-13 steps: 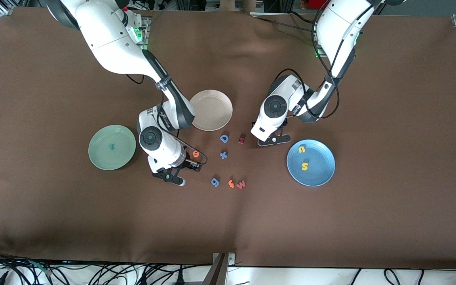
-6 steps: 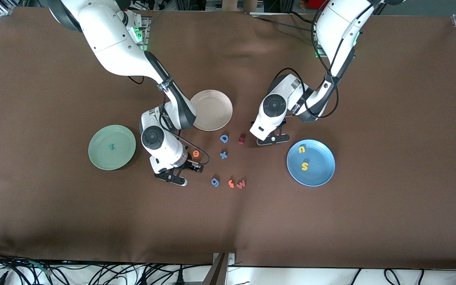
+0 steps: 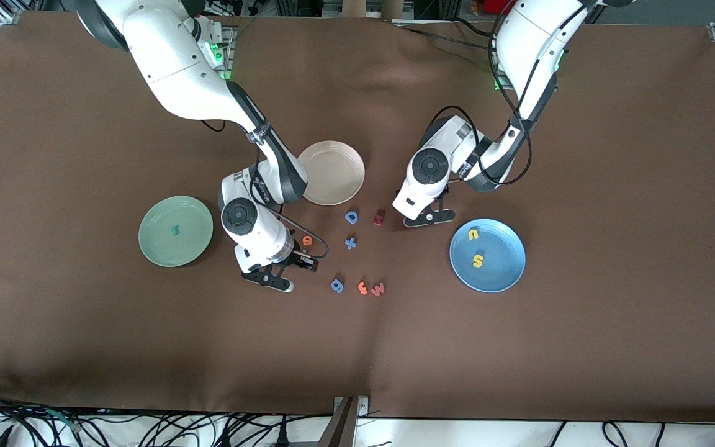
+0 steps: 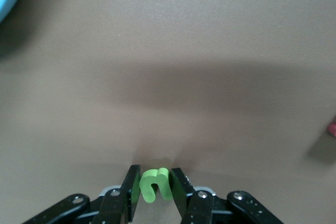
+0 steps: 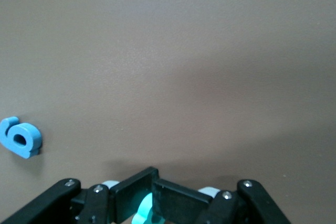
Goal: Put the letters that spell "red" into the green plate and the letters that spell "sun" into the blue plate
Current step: 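Place the n on the blue plate while the right gripper carries the d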
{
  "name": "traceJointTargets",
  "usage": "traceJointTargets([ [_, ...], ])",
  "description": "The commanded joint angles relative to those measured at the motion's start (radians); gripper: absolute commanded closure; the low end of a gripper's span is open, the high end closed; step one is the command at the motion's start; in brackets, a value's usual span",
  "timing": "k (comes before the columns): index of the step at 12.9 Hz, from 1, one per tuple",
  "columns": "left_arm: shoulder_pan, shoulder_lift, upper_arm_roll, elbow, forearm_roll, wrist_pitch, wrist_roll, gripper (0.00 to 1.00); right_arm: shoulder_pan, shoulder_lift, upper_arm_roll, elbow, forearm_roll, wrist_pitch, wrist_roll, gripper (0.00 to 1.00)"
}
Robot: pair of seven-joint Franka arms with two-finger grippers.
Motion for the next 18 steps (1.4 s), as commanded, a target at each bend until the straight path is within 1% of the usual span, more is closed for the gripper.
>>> traceJointTargets([
  [1,0.007,-0.050,0.004,-0.015,-0.018,-0.055,0.011,1.00,-0.003,-0.005,0.000,0.008,-0.018,-0.033,-0.007,1.00],
  [3,0.024,-0.086,0.006,0.015,-0.013,-0.129,0.034,1.00,-0.009,-0.028,-0.003,0.011,-0.018,-0.074,-0.012,1.00],
  [6,0.059,-0.093,0.007,0.098,-0.010,-0.250,0.119,1.00,-0.058,-0.096,-0.025,0.016,-0.014,-0.209,-0.093,1.00],
  [9,0.119,-0.081,0.020,0.146,0.011,-0.269,0.274,1.00,-0.126,-0.161,-0.031,0.015,-0.012,-0.330,-0.215,1.00],
  [10,0.142,-0.063,0.021,0.181,0.061,-0.269,0.332,1.00,-0.141,-0.179,-0.049,0.012,-0.012,-0.381,-0.257,1.00],
  [13,0.222,-0.034,0.021,0.215,0.196,-0.263,0.475,1.00,-0.144,-0.228,-0.156,-0.016,-0.008,-0.504,-0.396,1.00],
  [15,0.279,0.009,0.020,0.236,0.234,-0.246,0.549,1.00,-0.144,-0.290,-0.213,-0.105,-0.008,-0.513,-0.482,1.00],
  [18,0.291,0.063,0.020,0.238,0.241,-0.169,0.568,0.97,-0.144,-0.360,-0.275,-0.250,-0.009,-0.477,-0.573,1.00],
])
